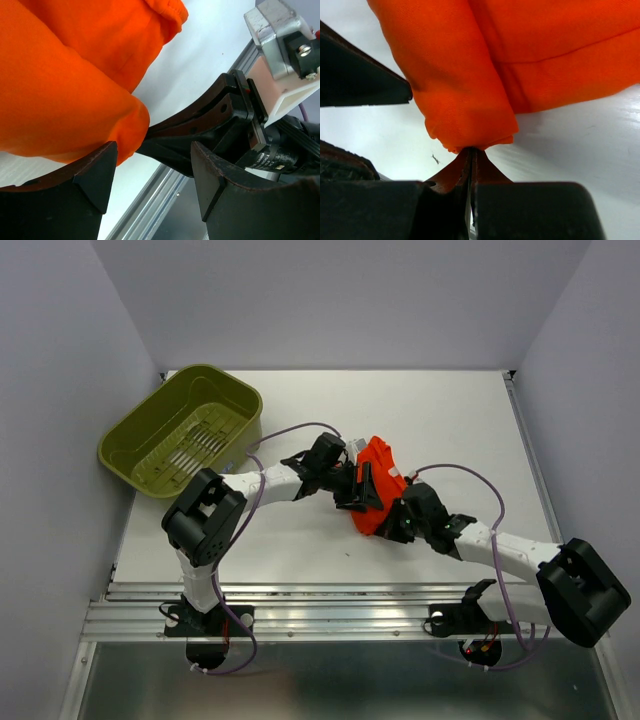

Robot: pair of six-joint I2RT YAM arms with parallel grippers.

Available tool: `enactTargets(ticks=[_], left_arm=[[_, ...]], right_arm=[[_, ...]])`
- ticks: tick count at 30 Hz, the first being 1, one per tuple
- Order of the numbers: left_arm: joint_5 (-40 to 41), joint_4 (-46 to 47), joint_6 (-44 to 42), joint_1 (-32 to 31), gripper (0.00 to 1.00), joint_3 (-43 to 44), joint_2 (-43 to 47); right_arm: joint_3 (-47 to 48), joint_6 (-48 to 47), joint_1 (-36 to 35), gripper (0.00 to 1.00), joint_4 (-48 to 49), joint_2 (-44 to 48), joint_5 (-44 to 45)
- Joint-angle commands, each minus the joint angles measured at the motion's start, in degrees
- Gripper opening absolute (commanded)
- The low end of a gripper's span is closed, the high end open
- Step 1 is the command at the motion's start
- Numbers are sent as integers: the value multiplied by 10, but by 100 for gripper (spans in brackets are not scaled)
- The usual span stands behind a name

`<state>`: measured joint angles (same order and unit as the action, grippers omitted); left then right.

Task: Roll the t-shirts
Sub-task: Roll the T-shirt to the center of the board.

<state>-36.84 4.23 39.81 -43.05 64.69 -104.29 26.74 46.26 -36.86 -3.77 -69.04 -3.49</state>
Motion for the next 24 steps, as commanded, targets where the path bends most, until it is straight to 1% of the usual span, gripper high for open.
enactTargets(ticks=[1,5,8,11,14,18,20,24], left_arm=[[-11,31,4,-4,70,-18,-1],[-21,44,11,-4,70,-26,-4],[-28,54,17,-4,70,-32,-6],[-34,61,21,-4,70,-36,-9],[-42,78,27,-4,70,-43,-15],[-55,108,40,-4,68,-57,-37],[-60,132,54,-4,67,-68,-39],[-66,151,69,-4,67,-72,-38]], right_arm=[[-19,36,-6,1,97,-7,34],[-40,63,-6,1,132,-5,82],[-54,81,-6,1,148,4,102],[-88,103,-6,1,195,25,126],[-100,113,-6,1,220,28,125],[-106,125,-6,1,255,7,109],[-107,130,-6,1,265,0,108],[-105,137,-6,1,285,-13,109]])
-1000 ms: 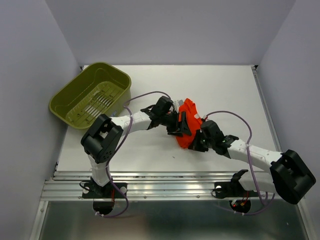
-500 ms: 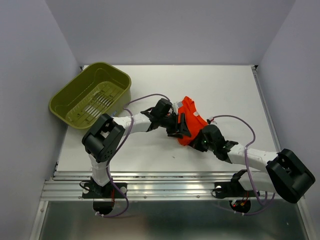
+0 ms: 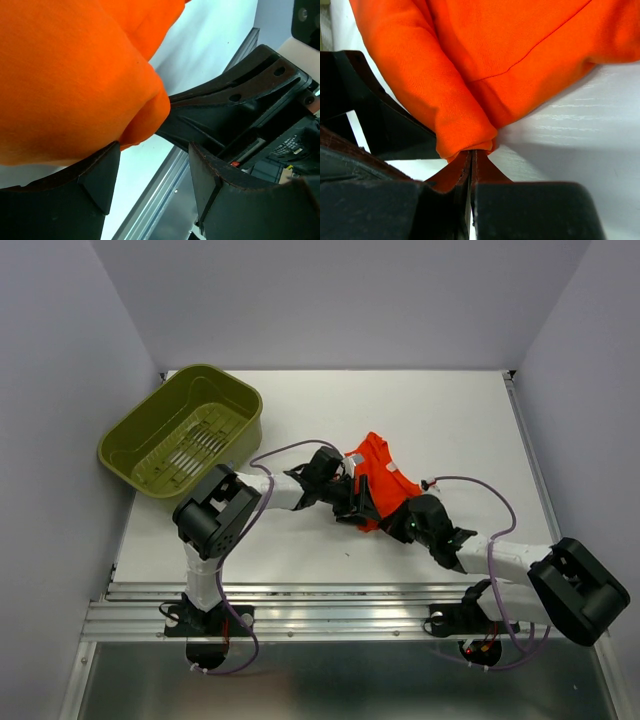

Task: Roll the t-shirts
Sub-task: Roll the T-shirt to the center of the board.

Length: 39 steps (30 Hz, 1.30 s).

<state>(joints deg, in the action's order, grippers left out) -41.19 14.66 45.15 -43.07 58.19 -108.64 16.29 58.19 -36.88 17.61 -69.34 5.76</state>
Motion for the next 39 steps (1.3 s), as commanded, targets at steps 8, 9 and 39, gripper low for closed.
enactTargets(ticks=[8,9,39], left_arm=[[-47,70,24,-4,67,-14,-6],[-50,73,29,-4,67,-16,-9],[123,-244,-120,163,66,140,155]], right_arm=[[15,22,-6,1,94,-37,23],[15,22,-6,1,101,-41,23],[270,-286,-11,24,-329,-11,112]])
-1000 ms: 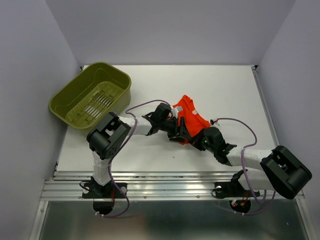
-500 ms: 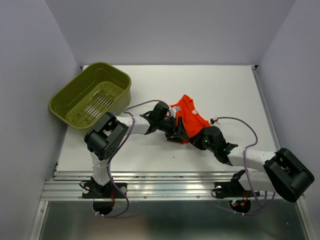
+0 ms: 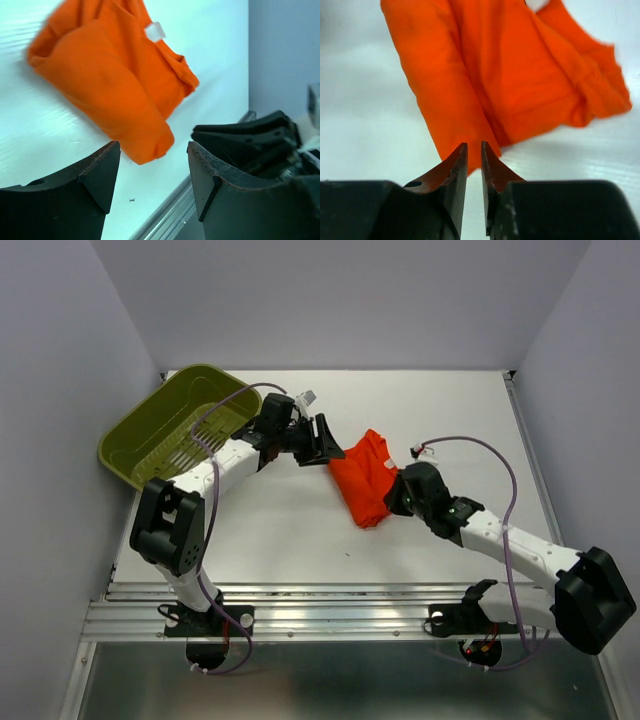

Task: Roll the t-shirts
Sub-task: Roll the T-shirt to the center of the board.

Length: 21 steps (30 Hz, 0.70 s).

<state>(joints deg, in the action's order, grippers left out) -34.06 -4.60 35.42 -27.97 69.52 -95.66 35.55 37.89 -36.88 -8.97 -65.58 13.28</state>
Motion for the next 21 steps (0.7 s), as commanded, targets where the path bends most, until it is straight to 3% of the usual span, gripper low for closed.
enactTargets(ticks=[1,8,17,21], left_arm=[[59,-60,-23,18,66,30,26],[106,-82,-25,46,67,28,50],[105,-74,-18,70,67,2,61],[102,-67,-17,70,67,-9,60]], right_arm=[[94,-93,-18,25,-73,-62,42],[199,-174,-77,50,-129,-159,72],[242,-210,-144,57,-132,-232,95],[247,-213,-144,66,-126,-271,118]])
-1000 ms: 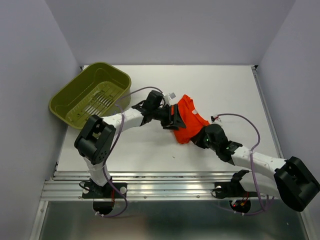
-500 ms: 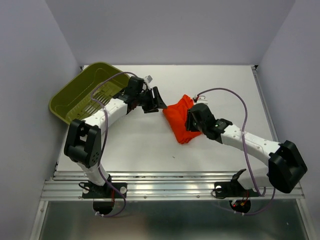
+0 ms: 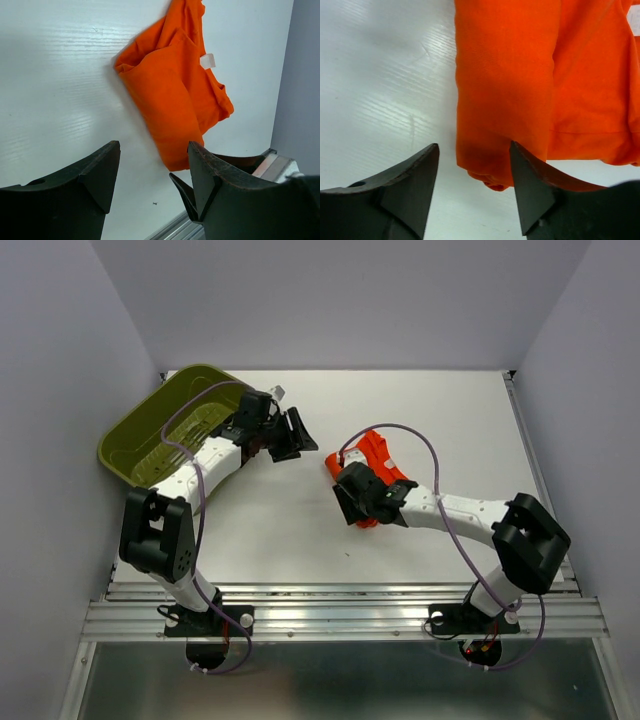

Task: Roll the t-shirts
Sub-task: Roll the T-shirt to the center of the board.

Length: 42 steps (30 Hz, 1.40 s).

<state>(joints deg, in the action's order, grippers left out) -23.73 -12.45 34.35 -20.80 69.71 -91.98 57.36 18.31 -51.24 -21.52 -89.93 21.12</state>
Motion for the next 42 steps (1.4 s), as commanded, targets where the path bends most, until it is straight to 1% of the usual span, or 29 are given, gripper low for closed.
enactTargets(ticks=[1,5,9,13,16,17,19,20,21,22,23,24,27,28,31,33,37,42], left_arm=[[-2,12,-6,-2,67,-12,23],[-4,19,-5,-1,67,-19,21],[-7,25,-2,-1,67,-31,19],[-10,31,-1,-1,67,-39,18],[-11,33,-2,-1,67,-46,18],[-11,35,-2,-1,67,-48,18],[-13,36,-2,-1,67,-52,18],[-15,39,-4,-1,70,-55,18],[-18,41,-4,-1,70,-56,18],[-21,44,-5,-1,74,-59,20],[-24,44,-6,-2,76,-59,22],[-26,47,-9,-3,80,-62,22],[-34,51,-14,-4,85,-64,24],[-35,52,-19,-6,91,-65,23],[-43,59,-24,-16,98,-72,19],[-47,70,-24,-26,99,-82,14],[-58,104,-18,-35,99,-102,0],[-50,129,-13,-47,99,-117,-28]], right_arm=[[30,-17,-1,68,0,-36,42],[23,-17,-1,71,20,-64,43],[6,-7,-1,73,50,-91,32],[-20,15,-1,72,89,-120,36],[-42,34,-1,59,115,-125,48],[-48,39,-1,46,118,-123,49],[-51,45,-1,33,128,-119,49],[-53,48,-1,22,137,-112,48],[-54,48,-1,17,137,-112,45],[-56,52,-1,12,143,-105,44],[-58,52,-1,8,147,-101,37],[-64,53,-1,2,160,-96,30],[-74,56,-1,1,183,-71,-5],[-86,59,-1,1,203,-56,-28],[-112,63,-1,1,250,-32,-77],[-125,68,4,1,278,-10,-102],[-142,81,11,1,299,8,-150],[-147,89,11,1,304,15,-162]])
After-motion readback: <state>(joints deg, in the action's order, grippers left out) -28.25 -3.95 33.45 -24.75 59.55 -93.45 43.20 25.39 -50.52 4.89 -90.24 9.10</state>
